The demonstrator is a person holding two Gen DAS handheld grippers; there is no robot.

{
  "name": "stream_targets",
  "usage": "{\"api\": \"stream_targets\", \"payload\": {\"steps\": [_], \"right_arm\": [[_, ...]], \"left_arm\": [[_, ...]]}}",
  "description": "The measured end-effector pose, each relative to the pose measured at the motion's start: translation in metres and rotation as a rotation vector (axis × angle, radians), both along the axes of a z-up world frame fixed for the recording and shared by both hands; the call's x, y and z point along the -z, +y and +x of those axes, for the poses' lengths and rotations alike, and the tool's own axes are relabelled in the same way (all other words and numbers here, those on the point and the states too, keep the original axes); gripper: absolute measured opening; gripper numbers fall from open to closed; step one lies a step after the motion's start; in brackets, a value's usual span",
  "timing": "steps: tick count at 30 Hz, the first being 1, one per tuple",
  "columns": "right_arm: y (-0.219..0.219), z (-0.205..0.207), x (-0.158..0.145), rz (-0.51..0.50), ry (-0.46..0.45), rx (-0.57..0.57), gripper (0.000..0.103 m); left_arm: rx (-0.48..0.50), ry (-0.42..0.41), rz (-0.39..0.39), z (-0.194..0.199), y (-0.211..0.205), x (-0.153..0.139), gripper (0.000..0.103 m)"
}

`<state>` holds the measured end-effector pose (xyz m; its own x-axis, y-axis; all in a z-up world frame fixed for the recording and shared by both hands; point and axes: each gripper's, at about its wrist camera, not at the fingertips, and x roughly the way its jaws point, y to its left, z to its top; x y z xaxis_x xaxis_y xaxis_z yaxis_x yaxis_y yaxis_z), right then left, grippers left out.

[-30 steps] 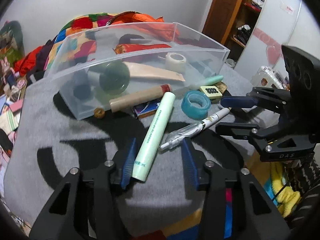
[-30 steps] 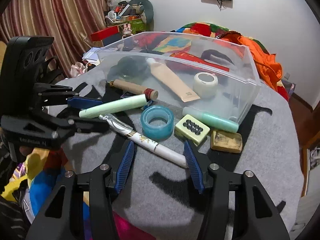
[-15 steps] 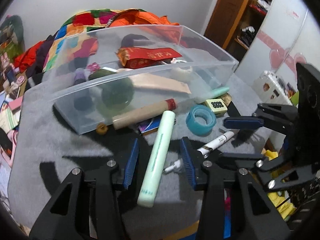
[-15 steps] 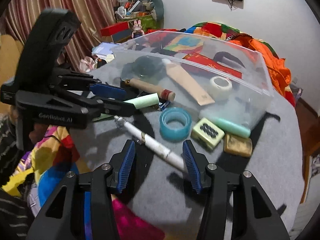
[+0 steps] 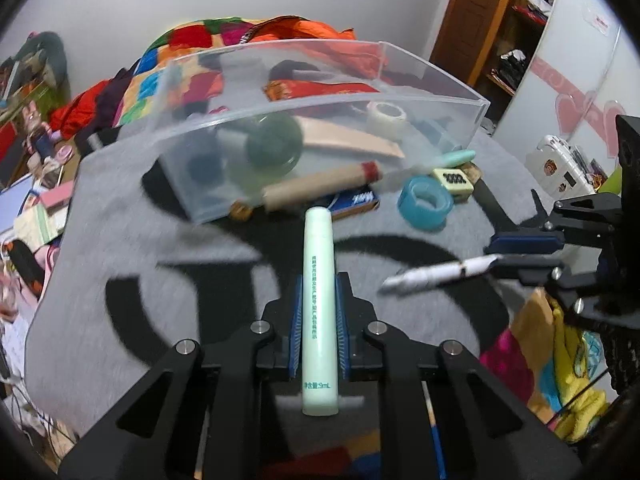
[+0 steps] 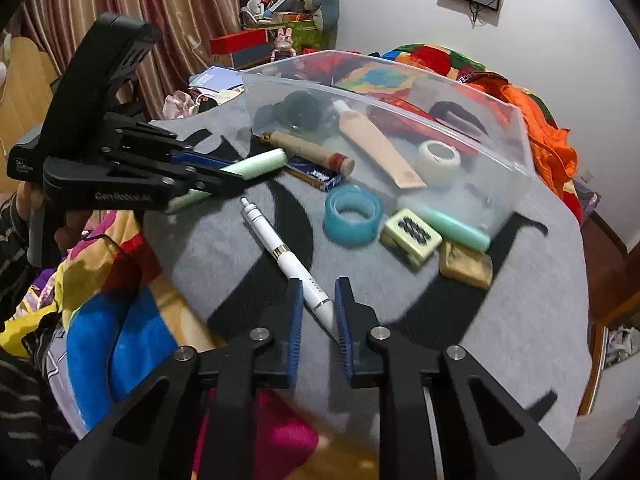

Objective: Organize objects
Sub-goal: 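Close right tool on white marker pen while left tool grasps pale green tube, then carry marker pen with right tool while left tool carries green tube over box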

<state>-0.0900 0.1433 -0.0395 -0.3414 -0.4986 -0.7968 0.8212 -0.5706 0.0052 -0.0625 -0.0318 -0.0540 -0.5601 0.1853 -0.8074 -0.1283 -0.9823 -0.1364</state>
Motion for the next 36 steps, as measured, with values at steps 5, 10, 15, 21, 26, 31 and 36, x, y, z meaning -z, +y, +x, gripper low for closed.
{"api": "stream_targets", "payload": {"steps": [5,10,15,21,26,31,36], "right_arm": [[-0.002,0.006,-0.003,0.001,-0.011,-0.019,0.018],[-0.025,0.009,0.005,0.045,0.008,-0.058,0.037],[-0.034,0.004,0.01,0.041,-0.006,-0.033,0.035],[-0.022,0.009,0.005,-0.018,-0.035,-0.004,0.01],[-0.017,0.017,0.0,-0.064,-0.045,0.018,0.01],[-0.012,0.022,-0.016,-0.142,-0.046,0.052,0.01],[-0.006,0.023,-0.038,-0.212,-0.01,0.088,0.01]], "left_arm": [[-0.023,0.001,0.017,0.019,-0.01,0.0,0.015],[-0.015,0.009,-0.011,0.018,-0.003,0.0,0.019],[0.017,0.042,-0.061,0.014,0.01,0.002,0.032],[0.0,0.068,-0.064,0.019,0.013,0.002,0.015],[-0.017,0.079,-0.055,0.03,0.014,-0.003,0.015],[-0.042,0.117,-0.026,0.036,0.014,-0.018,0.015],[-0.05,0.179,-0.001,0.038,0.017,-0.04,0.015]]}}
